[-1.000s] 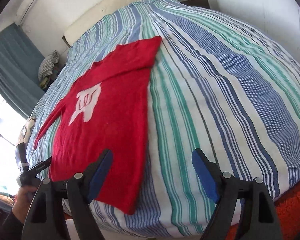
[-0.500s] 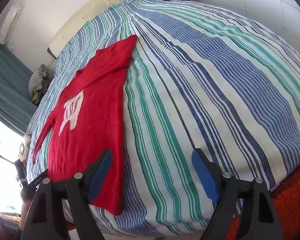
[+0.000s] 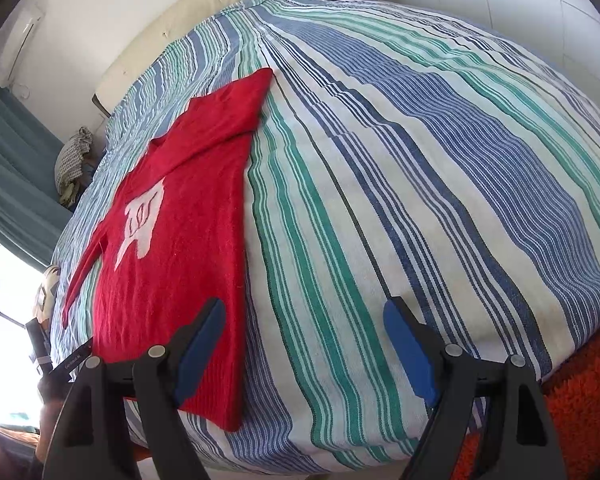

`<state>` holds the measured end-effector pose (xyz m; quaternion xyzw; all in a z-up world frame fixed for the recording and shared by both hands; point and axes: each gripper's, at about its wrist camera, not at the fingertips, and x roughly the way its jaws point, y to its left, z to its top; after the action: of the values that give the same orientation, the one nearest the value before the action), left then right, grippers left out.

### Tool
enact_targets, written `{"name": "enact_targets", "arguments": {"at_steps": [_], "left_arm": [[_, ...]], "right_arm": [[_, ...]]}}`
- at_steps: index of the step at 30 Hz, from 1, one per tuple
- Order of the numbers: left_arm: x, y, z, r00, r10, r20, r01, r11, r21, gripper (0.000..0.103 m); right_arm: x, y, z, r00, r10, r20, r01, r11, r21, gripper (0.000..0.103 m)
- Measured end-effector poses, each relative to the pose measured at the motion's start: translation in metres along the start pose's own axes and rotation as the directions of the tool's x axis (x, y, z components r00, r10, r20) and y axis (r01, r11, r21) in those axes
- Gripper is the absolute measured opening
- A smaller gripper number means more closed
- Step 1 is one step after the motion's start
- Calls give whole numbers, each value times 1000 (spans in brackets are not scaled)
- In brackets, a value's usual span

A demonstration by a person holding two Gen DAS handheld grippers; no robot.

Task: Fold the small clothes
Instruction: 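Open the right tool and withdraw from the folded side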

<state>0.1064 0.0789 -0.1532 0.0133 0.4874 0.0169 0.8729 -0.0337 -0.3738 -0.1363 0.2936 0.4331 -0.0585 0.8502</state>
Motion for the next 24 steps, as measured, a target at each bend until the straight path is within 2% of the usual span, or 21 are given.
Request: {"name": "enact_targets", "arguments": {"at_steps": [16, 24], "left_arm": [[2, 0, 0, 1000, -5, -11, 5, 1000, 6, 103], [1, 5, 3, 999, -32, -24, 32, 999, -12, 103]], "right_arm": [[-3, -1, -1, 1000, 1, 3, -1, 1000, 7, 81], [-4, -3, -1, 1000, 0, 7, 0, 1000, 11, 81]]}}
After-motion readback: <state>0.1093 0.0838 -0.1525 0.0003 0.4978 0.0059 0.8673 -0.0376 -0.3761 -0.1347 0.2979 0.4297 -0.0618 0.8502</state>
